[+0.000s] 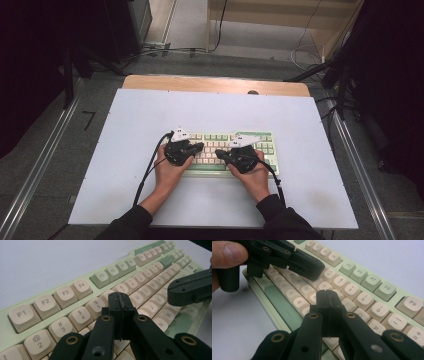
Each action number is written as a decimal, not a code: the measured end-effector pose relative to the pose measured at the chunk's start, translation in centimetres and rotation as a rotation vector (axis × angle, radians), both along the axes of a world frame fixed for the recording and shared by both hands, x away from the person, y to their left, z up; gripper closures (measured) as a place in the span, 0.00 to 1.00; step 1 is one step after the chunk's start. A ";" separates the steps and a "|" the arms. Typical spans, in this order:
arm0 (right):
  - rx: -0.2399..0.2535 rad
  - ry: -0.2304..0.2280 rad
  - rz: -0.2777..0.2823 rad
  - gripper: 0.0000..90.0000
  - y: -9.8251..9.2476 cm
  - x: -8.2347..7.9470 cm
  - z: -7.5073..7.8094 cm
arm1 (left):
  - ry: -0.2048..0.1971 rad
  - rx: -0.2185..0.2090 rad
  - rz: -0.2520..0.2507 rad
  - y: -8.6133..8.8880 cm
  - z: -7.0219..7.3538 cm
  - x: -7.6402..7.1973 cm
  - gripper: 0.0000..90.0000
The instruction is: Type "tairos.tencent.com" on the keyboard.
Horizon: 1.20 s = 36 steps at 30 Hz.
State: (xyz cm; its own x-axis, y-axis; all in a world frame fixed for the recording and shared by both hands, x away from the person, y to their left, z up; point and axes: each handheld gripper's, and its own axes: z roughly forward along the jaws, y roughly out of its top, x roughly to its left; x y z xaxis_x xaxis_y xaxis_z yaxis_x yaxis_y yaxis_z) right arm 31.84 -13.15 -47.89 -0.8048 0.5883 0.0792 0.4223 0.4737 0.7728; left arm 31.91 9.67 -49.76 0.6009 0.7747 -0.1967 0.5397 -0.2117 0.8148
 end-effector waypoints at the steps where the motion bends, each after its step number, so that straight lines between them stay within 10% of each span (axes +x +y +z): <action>1: 0.000 0.000 0.000 0.98 0.0 0.0 0.0 | 0.001 0.000 0.000 0.0 0.0 0.0 1.00; 36: 0.003 -0.002 -0.008 0.97 -1.1 -0.4 0.3 | -0.016 -0.050 0.012 1.7 1.0 -0.7 1.00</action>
